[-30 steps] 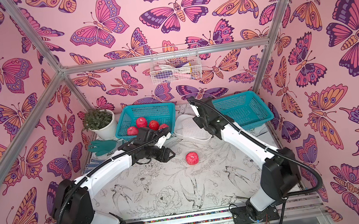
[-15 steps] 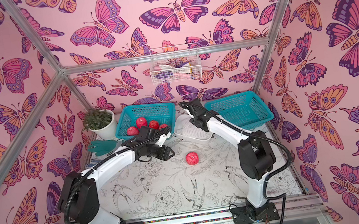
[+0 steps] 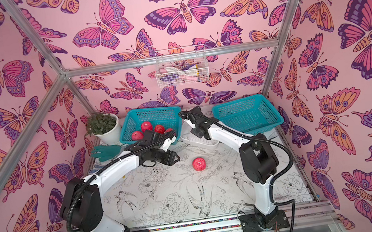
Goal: Remove foam nets from apples
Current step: Place the foam net into the storage box.
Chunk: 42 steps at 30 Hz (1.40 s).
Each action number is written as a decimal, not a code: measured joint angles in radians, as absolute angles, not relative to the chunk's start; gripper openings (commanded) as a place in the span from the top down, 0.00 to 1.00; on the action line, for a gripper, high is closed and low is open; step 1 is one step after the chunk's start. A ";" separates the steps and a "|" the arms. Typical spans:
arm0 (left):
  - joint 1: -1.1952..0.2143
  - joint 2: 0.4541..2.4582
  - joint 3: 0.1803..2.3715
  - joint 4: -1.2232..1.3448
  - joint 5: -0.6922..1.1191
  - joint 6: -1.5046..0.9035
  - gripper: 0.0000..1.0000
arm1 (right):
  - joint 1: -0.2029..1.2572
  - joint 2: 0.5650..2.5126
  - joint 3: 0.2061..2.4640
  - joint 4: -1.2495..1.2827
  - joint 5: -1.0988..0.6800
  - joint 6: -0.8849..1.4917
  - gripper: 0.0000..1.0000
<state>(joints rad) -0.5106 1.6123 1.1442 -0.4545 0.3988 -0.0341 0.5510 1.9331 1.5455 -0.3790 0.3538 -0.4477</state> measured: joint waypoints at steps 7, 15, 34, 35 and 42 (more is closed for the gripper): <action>-0.511 1.610 1.144 -0.458 0.396 -0.034 0.40 | 0.556 1.967 1.554 -0.383 0.323 -0.416 0.81; -0.511 1.590 1.144 -0.464 0.395 -0.035 0.40 | 0.556 1.969 1.599 -0.387 0.286 -0.390 0.63; -0.511 1.569 1.135 -0.466 0.395 -0.035 0.40 | 0.556 1.954 1.609 -0.477 0.206 -0.382 0.44; -0.511 1.567 1.134 -0.466 0.395 -0.035 0.40 | 0.556 1.950 1.609 -0.480 0.202 -0.382 0.43; -0.511 1.560 1.134 -0.472 0.395 -0.035 0.40 | 0.556 1.923 1.609 -0.495 0.174 -0.382 0.36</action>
